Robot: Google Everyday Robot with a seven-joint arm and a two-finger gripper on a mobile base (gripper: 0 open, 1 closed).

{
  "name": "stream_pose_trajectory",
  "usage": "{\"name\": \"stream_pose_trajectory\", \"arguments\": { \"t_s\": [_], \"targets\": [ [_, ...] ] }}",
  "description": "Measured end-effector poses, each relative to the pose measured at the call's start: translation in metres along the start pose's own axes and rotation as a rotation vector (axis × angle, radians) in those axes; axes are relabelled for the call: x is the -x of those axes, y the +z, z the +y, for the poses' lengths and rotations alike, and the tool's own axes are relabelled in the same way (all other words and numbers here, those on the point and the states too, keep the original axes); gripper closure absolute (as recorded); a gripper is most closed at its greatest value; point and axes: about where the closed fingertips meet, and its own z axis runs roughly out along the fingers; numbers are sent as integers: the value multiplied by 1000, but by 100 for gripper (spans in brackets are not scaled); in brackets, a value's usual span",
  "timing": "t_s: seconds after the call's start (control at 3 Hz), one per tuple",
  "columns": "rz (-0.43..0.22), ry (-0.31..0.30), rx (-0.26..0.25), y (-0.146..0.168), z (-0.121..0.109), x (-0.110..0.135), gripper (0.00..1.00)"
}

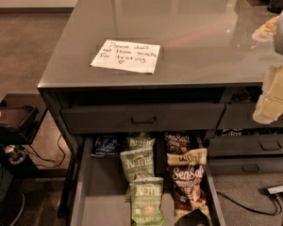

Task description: Pick brown chip bag from middle drawer and place on counter

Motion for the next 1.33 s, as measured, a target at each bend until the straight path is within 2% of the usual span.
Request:
{"name": "stream_pose_trajectory", "arguments": {
  "t_s": [0.33, 0.67, 1.0, 1.33],
  "targets": [
    [0, 0, 0, 0, 0, 0, 0],
    [-45, 2, -2, 21, 8, -1, 0],
    [-122, -3, 9, 69, 36, -1, 0],
    [-211, -9, 68, 147, 65, -3, 0]
  ]
}}
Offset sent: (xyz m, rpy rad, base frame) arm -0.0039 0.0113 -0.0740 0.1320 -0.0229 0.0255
